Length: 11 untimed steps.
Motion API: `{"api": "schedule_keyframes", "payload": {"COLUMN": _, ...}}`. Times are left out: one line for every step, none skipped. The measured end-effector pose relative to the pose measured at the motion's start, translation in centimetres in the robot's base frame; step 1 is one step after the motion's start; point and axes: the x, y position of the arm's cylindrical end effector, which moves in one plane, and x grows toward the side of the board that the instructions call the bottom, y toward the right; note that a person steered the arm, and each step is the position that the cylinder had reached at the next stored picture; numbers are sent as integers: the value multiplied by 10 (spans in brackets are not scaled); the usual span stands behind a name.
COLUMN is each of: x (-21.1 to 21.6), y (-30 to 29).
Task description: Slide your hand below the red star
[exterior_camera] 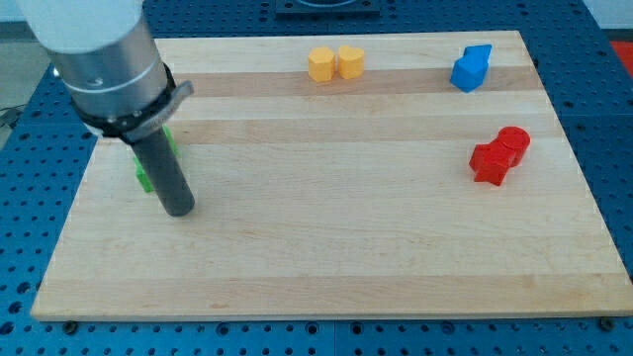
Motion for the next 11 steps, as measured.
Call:
{"api": "schedule_keyframes", "payload": {"x": 3, "y": 43}}
{"api": "schedule_keyframes", "payload": {"x": -6, "y": 86}}
{"api": "schedule_keyframes", "payload": {"x": -13, "y": 130}}
{"api": "schedule_keyframes", "payload": {"x": -15, "y": 171}}
{"api": "schedule_keyframes", "payload": {"x": -15, "y": 213}}
{"api": "schedule_keyframes", "payload": {"x": -15, "y": 247}}
{"api": "schedule_keyframes", "payload": {"x": -14, "y": 251}}
{"api": "schedule_keyframes", "payload": {"x": -5, "y": 271}}
{"api": "schedule_keyframes", "payload": {"x": 11, "y": 322}}
{"api": "schedule_keyframes", "payload": {"x": 14, "y": 356}}
{"api": "schedule_keyframes", "payload": {"x": 14, "y": 378}}
